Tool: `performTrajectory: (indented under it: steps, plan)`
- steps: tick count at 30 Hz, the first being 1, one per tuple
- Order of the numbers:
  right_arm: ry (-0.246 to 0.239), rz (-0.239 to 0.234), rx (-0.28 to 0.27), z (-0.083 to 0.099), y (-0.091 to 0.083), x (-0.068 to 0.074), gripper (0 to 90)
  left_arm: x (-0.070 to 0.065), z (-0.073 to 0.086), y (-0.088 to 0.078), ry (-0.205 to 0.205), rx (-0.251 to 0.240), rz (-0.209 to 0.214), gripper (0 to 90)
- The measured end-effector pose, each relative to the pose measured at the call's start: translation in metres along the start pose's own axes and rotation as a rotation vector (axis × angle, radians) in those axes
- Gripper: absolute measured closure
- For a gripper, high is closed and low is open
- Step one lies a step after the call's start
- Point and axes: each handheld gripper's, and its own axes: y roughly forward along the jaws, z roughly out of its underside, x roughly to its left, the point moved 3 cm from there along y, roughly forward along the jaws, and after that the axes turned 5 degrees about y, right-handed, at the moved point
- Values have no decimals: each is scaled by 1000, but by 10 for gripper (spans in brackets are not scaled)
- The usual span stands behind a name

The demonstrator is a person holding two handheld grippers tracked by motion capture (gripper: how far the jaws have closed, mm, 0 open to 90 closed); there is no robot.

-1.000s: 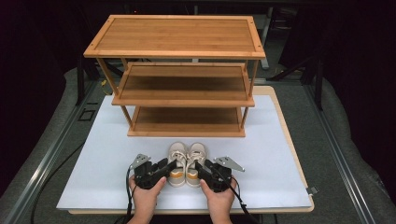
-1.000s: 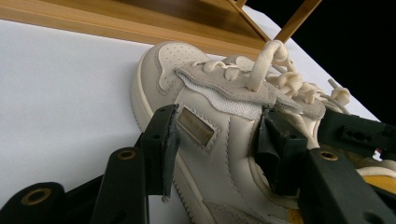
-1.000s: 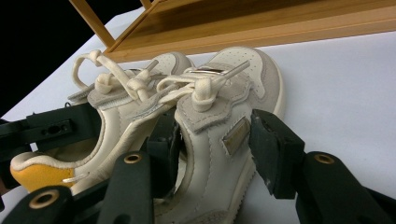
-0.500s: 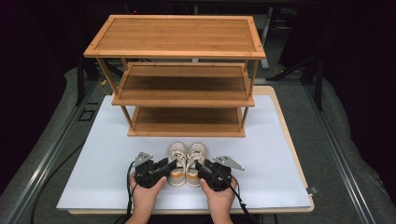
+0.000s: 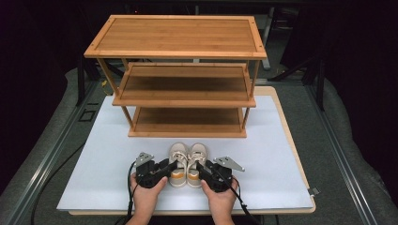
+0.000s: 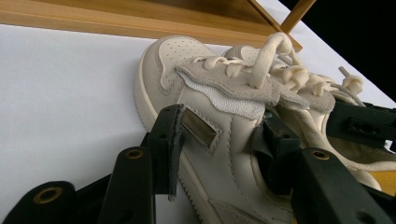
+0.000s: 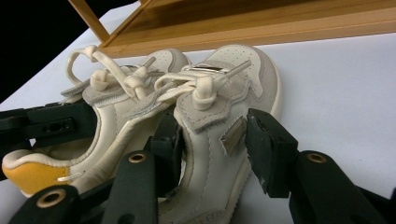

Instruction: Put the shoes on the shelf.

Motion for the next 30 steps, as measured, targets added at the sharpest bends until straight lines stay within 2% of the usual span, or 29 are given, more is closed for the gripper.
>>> performTrajectory:
  steps: [6,9,13,17,26,30]
  plan:
    - [24,2,4,0,-1,0,578,0,0,0,-11,-6,-3,578]
    - [39,-1,-13,0,0,0,583,0,0,0,-13,-8,-4,585]
    - [38,-5,8,0,-1,0,586,0,0,0,-10,-5,-7,589]
    - [23,3,-3,0,0,0,586,0,0,0,-2,-3,-10,588]
    - [25,9,-8,0,0,-1,586,0,0,0,-5,-9,-12,587]
    - [23,-3,4,0,0,-1,587,-1,0,0,-5,-10,-13,589]
